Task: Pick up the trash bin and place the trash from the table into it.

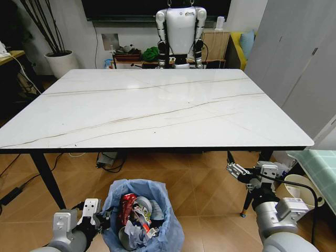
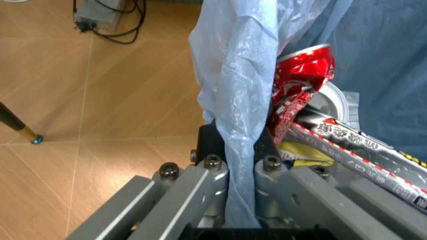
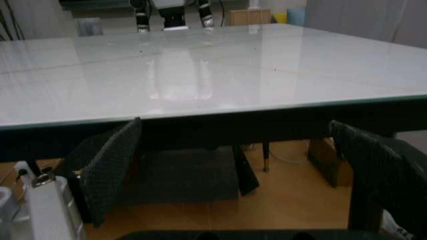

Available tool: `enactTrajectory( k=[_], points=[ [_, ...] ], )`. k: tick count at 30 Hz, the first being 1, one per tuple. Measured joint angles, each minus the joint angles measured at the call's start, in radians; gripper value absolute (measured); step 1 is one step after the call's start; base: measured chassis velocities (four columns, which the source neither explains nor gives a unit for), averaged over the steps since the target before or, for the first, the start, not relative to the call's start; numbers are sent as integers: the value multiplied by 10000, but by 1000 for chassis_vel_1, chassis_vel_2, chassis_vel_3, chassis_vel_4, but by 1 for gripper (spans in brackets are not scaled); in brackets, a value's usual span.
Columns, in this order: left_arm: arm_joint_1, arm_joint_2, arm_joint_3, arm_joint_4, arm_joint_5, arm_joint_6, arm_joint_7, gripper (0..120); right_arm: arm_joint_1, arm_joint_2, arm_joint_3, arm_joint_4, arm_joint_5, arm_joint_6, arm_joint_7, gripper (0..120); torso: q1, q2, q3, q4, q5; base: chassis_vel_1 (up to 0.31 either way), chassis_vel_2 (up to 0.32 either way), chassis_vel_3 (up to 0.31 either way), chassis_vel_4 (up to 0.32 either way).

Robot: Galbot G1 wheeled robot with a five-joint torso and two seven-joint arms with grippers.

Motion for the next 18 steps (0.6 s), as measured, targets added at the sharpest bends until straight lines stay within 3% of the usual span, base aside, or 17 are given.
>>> enactTrajectory(
  k=[18],
  points=[
    [71,-216,26,0,121,0,-6,0,-187,88,-41,-292,-197,402,-123,100,-327,-805,-477,-1,2,0,0,0,0]
  ],
)
